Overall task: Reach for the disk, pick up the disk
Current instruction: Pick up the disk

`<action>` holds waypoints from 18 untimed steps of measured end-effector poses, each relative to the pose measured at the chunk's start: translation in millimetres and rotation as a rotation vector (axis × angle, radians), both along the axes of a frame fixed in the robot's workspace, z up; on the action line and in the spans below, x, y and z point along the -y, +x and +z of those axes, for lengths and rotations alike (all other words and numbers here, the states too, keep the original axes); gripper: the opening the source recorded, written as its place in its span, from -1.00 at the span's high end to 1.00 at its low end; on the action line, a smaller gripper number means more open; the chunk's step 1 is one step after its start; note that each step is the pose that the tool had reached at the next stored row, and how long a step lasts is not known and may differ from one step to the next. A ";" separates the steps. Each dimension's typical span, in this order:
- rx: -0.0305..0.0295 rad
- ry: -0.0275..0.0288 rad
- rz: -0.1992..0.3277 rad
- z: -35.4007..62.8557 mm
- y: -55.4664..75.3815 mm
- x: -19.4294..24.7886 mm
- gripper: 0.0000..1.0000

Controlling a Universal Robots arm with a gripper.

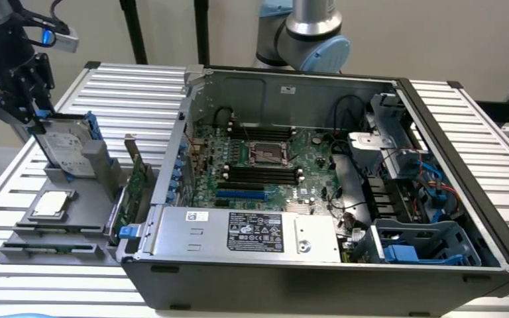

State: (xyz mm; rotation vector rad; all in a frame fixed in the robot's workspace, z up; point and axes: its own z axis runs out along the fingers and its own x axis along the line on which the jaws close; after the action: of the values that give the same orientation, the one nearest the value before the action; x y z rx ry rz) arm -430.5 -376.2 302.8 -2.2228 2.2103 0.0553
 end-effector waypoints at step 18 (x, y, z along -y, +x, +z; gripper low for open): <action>0.0020 -0.0001 -0.001 -9.3 -1.8 -0.1 0.04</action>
State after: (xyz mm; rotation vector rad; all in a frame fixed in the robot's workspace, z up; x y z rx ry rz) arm -432.3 -376.1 293.5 -2.2205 2.2107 0.0530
